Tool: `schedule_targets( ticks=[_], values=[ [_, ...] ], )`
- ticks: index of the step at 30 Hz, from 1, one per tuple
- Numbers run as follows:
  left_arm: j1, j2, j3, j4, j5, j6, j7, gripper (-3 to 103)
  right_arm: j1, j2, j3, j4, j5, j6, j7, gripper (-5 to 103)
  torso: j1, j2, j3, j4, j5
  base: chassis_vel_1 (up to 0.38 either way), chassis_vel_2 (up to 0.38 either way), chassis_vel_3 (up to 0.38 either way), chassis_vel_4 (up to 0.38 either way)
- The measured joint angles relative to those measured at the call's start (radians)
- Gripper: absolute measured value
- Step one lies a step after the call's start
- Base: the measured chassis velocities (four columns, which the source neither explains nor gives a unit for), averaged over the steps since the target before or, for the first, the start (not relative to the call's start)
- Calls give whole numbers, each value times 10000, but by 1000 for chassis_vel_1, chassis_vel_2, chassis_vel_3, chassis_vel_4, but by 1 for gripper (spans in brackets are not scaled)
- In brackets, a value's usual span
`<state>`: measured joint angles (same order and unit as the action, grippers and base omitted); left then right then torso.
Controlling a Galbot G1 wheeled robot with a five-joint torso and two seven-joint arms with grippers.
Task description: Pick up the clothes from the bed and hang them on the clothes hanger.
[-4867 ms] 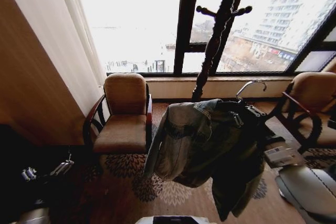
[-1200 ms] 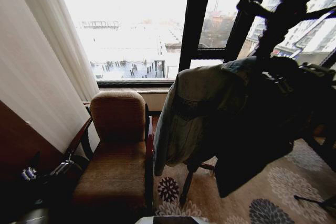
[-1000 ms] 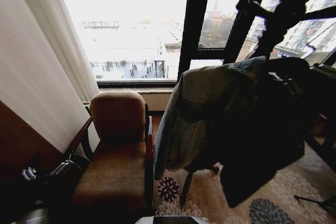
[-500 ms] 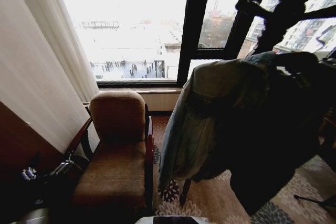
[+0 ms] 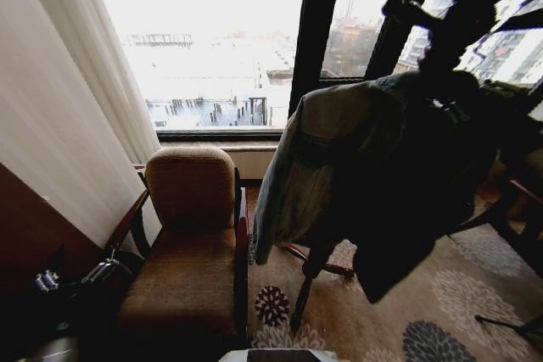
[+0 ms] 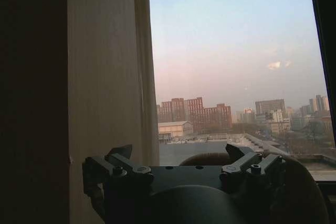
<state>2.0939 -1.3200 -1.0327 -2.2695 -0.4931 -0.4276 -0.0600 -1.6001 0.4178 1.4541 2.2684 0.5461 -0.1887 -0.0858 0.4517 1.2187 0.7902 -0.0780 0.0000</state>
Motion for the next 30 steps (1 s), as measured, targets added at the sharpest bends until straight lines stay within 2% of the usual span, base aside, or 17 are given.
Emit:
schedule_targets(
  ticks=[10,21,30],
  values=[
    [0,0,0,0,0,0,0,100,624,-303,-311,-245,68,-76,43,20,0,0,0,-1,0,0,0,0,0],
    [0,0,0,0,0,0,0,100,139,5,330,-233,146,-65,-23,20,0,1,-1,-2,0,0,0,0,0],
    [0,0,0,0,0,0,0,100,70,134,343,-598,-38,69,-92,20,0,0,-1,-1,0,0,0,0,0]
  ],
)
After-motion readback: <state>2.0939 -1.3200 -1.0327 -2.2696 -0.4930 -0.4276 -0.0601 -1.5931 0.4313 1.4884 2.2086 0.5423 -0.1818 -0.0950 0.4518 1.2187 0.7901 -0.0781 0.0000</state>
